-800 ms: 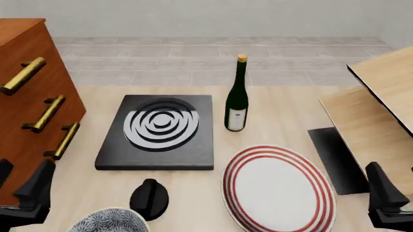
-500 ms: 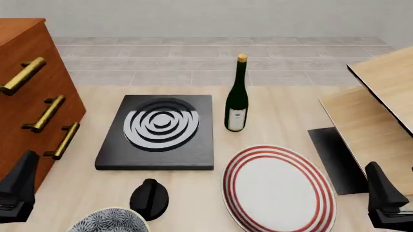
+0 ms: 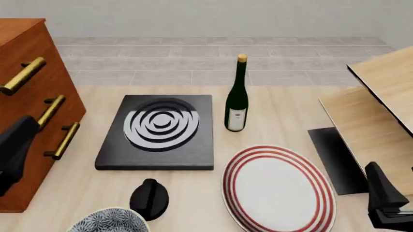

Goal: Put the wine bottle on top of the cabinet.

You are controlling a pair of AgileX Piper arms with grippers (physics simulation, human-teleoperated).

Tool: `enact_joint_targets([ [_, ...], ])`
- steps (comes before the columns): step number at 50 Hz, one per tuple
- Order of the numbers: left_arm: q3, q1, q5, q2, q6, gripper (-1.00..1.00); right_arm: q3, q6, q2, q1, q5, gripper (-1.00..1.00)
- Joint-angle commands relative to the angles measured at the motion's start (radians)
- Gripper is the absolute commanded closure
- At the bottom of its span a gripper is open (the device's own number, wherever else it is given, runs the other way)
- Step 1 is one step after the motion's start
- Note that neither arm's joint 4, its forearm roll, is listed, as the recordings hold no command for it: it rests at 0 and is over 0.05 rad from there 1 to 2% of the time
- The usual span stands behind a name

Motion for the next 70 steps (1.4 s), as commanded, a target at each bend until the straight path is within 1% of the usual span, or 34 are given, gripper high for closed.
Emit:
enact_joint_targets([
  [1,-0.118,-0.141,0.026,0.113,-0.018,-1.0,0.0,-0.001,0.0,0.0,0.0,-1.0],
  [3,-0.122,-0.158,0.023,0.124,-0.011,-1.0,0.0,0.0,0.0,0.0,0.0,-1.0],
  [4,-0.129,-0.166,0.023,0.14,-0.023,-1.0,-0.001,0.0,0.0,0.0,0.001,-1.0],
  [6,-0.138,-0.187,0.008,0.169,-0.011,-1.0,-0.001,0.0,-0.001,0.0,0.001,-1.0],
  [10,-0.147,-0.204,-0.018,0.211,-0.016,-1.0,0.0,-0.001,-0.001,0.0,0.0,-1.0],
  [15,-0.197,-0.25,-0.05,0.293,-0.017,-1.0,0.0,0.0,0.0,0.0,0.001,-1.0],
  [16,-0.204,-0.272,-0.061,0.311,-0.01,-1.0,0.0,0.0,-0.001,0.0,0.0,-1.0],
  [20,-0.222,-0.292,-0.09,0.366,-0.002,-1.0,0.0,0.0,0.0,0.0,0.001,-1.0],
  [21,-0.226,-0.308,-0.106,0.384,0.023,-1.0,0.0,0.0,0.0,0.0,0.001,-1.0],
  [23,-0.231,-0.312,-0.126,0.41,0.038,-1.0,0.0,0.0,0.0,0.0,0.0,-1.0],
  [25,-0.245,-0.311,-0.126,0.428,0.013,-1.0,0.0,0.0,0.0,0.0,0.0,-1.0],
  [30,-0.267,-0.322,-0.139,0.47,0.004,-1.0,0.0,0.0,0.0,0.0,0.0,-1.0],
  [33,-0.273,-0.343,-0.161,0.508,-0.001,-1.0,0.0,0.0,0.0,0.0,0.0,-1.0],
  [37,-0.3,-0.371,-0.182,0.567,0.013,-1.0,0.0,0.0,0.0,0.0,0.0,-1.0],
  [38,-0.314,-0.393,-0.193,0.594,0.033,-1.0,0.0,0.0,0.0,0.0,-0.001,-1.0],
  [41,-0.335,-0.388,-0.201,0.625,0.029,-1.0,0.001,0.0,0.0,-0.001,-0.001,-1.0],
  [46,-0.382,-0.408,-0.217,0.693,0.038,-1.0,-0.001,0.0,0.0,0.0,0.001,-1.0],
  [47,-0.389,-0.412,-0.218,0.701,0.017,-1.0,-0.001,0.0,0.0,0.0,0.001,-1.0],
  [48,-0.399,-0.41,-0.216,0.71,-0.032,-1.0,0.0,0.0,0.0,-0.001,0.001,-1.0],
  [49,-0.408,-0.407,-0.212,0.712,-0.023,-1.0,0.0,0.0,0.0,-0.001,0.001,-1.0],
  [50,-0.419,-0.413,-0.214,0.722,0.013,-1.0,0.0,0.0,0.0,-0.001,0.001,-1.0],
  [53,-0.436,-0.415,-0.209,0.744,-0.007,-1.0,0.0,0.0,0.0,-0.001,-0.001,-1.0],
  [57,-0.445,-0.419,-0.221,0.769,0.002,-1.0,0.0,0.0,0.0,-0.001,0.0,-1.0],
  [70,-0.518,-0.444,-0.236,0.872,-0.008,-1.0,0.001,0.0,0.001,-0.001,-0.001,-1.0],
])
